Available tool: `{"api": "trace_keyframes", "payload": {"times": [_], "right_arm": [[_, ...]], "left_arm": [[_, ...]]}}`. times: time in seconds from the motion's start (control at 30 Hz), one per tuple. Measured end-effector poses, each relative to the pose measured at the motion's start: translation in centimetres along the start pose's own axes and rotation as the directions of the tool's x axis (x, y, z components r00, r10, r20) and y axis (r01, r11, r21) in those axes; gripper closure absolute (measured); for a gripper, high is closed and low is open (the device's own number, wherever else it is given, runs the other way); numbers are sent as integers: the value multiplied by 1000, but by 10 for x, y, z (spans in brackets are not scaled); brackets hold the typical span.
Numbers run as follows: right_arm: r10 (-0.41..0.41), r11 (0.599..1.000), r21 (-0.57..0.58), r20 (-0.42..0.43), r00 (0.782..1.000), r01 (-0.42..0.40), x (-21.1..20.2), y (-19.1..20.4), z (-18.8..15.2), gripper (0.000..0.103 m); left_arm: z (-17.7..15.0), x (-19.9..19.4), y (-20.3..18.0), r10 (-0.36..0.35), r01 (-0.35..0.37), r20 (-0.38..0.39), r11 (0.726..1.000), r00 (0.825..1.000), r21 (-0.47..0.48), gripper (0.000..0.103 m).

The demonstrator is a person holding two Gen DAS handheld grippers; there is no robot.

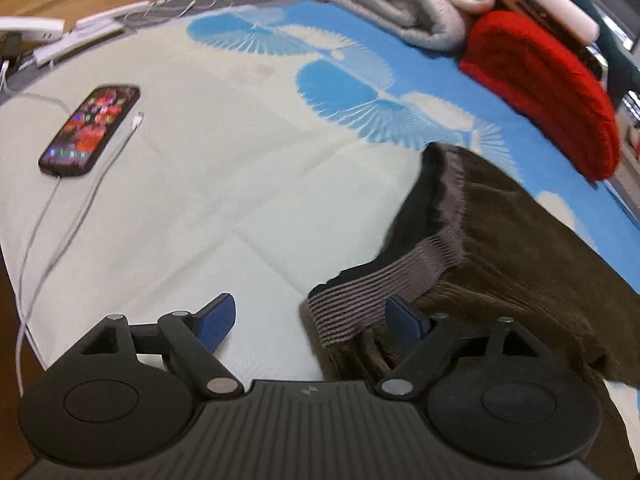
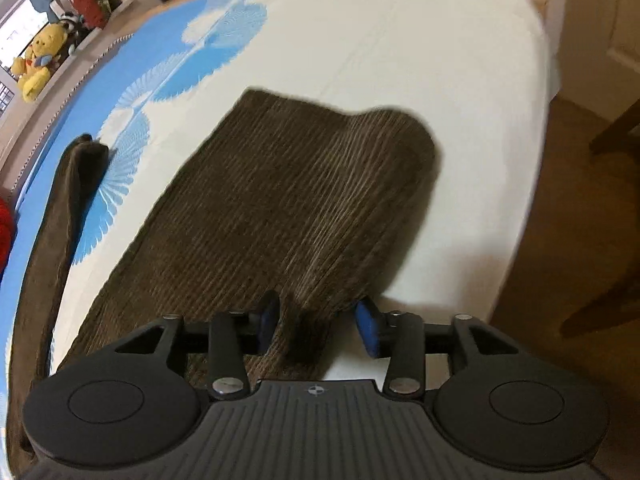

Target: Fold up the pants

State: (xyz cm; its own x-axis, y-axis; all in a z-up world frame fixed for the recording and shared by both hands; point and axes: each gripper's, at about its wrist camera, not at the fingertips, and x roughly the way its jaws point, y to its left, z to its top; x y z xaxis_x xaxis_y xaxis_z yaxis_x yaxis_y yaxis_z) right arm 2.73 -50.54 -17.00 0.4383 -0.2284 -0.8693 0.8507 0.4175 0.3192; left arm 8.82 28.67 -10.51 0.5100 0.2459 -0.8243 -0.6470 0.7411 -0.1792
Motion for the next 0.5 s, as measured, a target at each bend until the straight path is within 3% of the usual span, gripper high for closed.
{"api": "trace_keyframes", "payload": {"times": [0.1, 0.17, 0.2, 0.23, 0.3, 0.37, 0.43, 0.5], "right_arm": [[58, 997, -61, 89, 994, -52, -32, 10, -5, 58], [150, 979, -164, 159, 976, -123, -64, 27, -15, 57], [206, 962, -219, 190, 960, -163, -80, 37, -21, 51], [265, 940, -274, 213, 940, -203, -96, 48, -28, 47], [385, 883, -380, 250, 888, -276, -130, 67, -46, 27], [478, 824, -473, 284, 831, -312, -158, 87, -65, 14], [553, 762, -557, 295, 779, -331, -183, 103, -85, 13], [604, 714, -607, 283, 745, -348, -199, 112, -99, 13]], "left_arm": [[-3, -35, -15, -73, 69, 35, 992, 997, 108, 17], [-12, -67, -30, -140, 122, 78, 972, 987, 201, 15], [-17, -82, -38, -172, 144, 97, 959, 980, 242, 9], [-24, -97, -46, -208, 169, 114, 944, 972, 282, 2], [-39, -124, -60, -276, 210, 154, 914, 949, 346, 0], [-54, -149, -72, -347, 258, 164, 877, 923, 406, 0], [-70, -168, -81, -393, 291, 158, 848, 906, 443, 0], [-85, -185, -89, -414, 306, 146, 829, 898, 468, 0]]}}
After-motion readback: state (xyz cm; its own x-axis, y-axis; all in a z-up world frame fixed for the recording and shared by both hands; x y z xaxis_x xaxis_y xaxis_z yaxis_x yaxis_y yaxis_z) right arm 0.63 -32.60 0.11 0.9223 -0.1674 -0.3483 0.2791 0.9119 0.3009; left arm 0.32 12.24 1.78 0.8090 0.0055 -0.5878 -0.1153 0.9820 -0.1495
